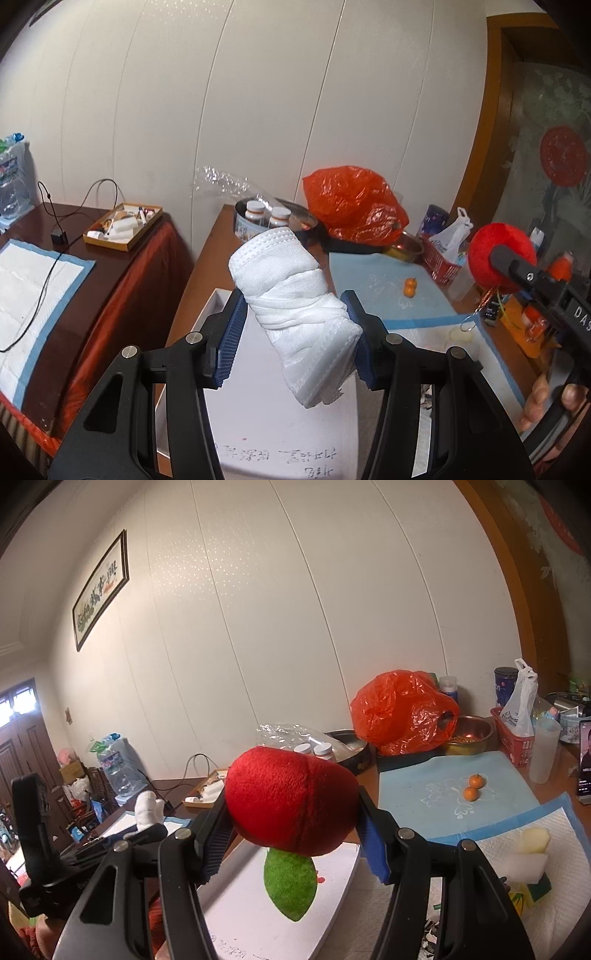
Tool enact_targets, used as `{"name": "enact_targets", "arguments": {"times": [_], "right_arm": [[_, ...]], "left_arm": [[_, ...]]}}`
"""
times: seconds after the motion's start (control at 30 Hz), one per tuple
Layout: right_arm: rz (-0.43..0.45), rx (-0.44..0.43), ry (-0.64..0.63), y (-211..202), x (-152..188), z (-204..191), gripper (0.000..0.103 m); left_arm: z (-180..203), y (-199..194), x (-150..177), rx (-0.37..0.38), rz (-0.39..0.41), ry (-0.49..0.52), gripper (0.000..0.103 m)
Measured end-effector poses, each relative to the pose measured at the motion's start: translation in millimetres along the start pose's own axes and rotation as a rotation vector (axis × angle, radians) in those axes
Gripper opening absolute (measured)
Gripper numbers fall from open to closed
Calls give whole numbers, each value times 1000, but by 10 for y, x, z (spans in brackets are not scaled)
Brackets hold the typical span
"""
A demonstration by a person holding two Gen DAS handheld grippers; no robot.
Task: Organize soft objects
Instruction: 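Lift the white cloth with the left gripper while the right gripper carries the red apple toward the white tray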
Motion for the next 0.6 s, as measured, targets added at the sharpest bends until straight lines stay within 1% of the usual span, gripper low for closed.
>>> {"name": "enact_targets", "arguments": {"times": [0.2, 0.33, 0.5, 0.6], "right_arm": [[-38, 18, -3, 196, 80, -36, 63], [-86, 20, 1, 381, 183, -51, 63], [-152, 7, 0, 615, 387, -81, 63], [-206, -6, -7, 797, 554, -120, 63]], "left_arm": [[-156, 231, 81, -15, -41, -6, 52], [-267, 387, 134, -23, -67, -10, 52], [-400, 565, 208, -33, -99, -22, 52], [-495, 676, 270, -52, -117, -25, 52]]}}
Point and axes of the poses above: each gripper's, at about its wrist camera, not at the fingertips, and y roughly the way its jaws point, z to its right, x to its underside, the point moved 8 cm from there along y, roughly the way its jaws point
